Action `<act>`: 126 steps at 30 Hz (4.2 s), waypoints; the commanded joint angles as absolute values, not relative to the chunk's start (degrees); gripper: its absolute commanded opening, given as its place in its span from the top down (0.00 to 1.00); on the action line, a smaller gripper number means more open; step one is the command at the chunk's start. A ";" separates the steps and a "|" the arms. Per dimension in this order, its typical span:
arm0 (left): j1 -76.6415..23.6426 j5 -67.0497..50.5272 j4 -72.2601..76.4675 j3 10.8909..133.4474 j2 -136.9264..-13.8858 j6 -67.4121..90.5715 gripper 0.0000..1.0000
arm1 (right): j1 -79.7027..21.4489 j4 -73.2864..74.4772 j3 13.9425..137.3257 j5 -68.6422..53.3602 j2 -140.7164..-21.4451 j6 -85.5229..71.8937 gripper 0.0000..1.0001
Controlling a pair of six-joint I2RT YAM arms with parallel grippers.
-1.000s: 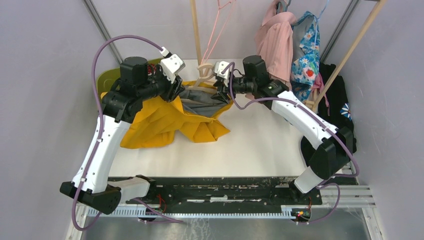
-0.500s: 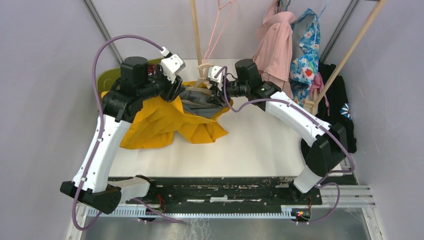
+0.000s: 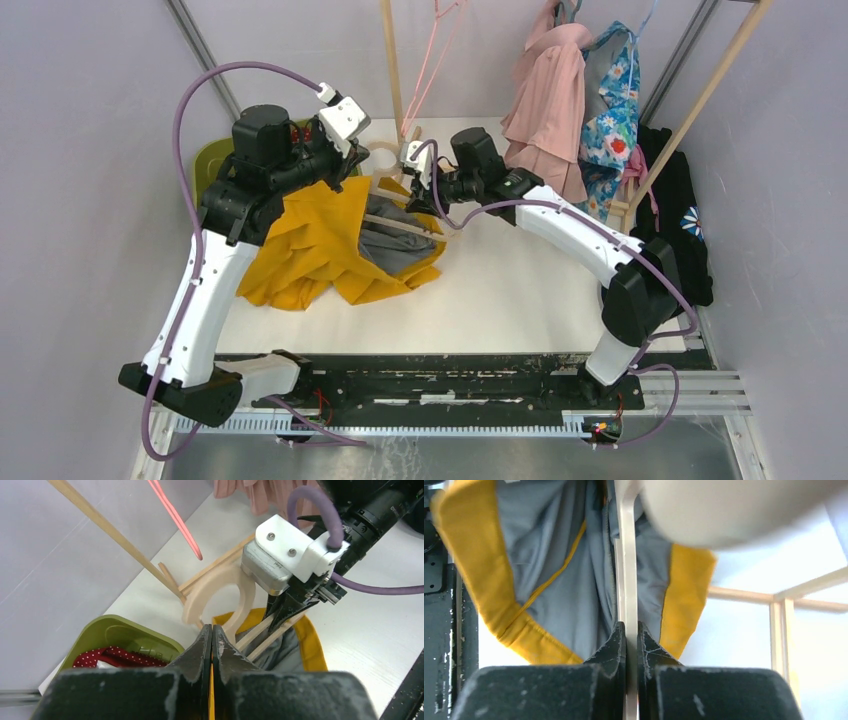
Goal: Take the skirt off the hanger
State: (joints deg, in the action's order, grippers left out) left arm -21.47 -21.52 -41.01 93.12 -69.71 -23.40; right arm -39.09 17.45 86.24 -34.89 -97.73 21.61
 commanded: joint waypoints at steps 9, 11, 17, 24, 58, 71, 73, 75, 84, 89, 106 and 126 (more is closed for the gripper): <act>-21.53 -22.03 -37.44 94.09 -69.87 -22.84 0.97 | -38.70 28.51 97.39 -17.61 -87.62 17.27 0.99; -21.58 -21.13 -37.50 93.54 -70.03 -23.25 0.97 | -38.68 29.99 96.90 -15.26 -85.97 18.93 0.99; -21.54 -17.26 -38.47 95.15 -71.76 -24.43 0.97 | -38.64 34.60 88.94 -10.23 -79.04 18.73 0.99; -21.53 -19.18 -36.10 90.75 -70.82 -23.34 0.88 | -38.64 34.66 88.47 -8.29 -73.52 17.89 0.99; -18.04 -10.74 -24.98 77.70 -68.15 -33.99 0.40 | -38.73 38.78 96.92 -9.66 -72.69 20.17 0.99; -12.26 -31.62 -23.71 75.73 -71.66 -33.71 0.20 | -38.76 39.35 98.08 -9.89 -72.44 21.00 0.99; -12.22 -36.05 -24.67 75.74 -72.63 -33.08 0.20 | -38.65 39.38 98.04 -9.49 -72.28 21.30 0.99; -12.22 -39.67 -27.10 76.22 -73.65 -33.20 0.21 | -38.75 39.38 98.08 -8.94 -72.17 21.58 0.99; -11.90 -38.44 -31.53 76.81 -76.16 -29.37 0.96 | -38.68 39.13 98.17 -8.50 -72.43 21.83 0.99; -11.33 -31.59 -34.14 80.38 -77.17 -27.34 0.97 | -38.67 38.55 97.85 -8.07 -72.60 21.95 0.99; -5.86 -9.10 -38.63 124.24 -85.05 -22.86 0.97 | -38.64 37.09 93.38 -5.98 -72.13 22.20 0.99; 16.77 -4.57 -18.63 144.13 -100.36 -10.55 0.97 | -37.88 37.41 92.72 -3.13 -72.11 23.64 0.99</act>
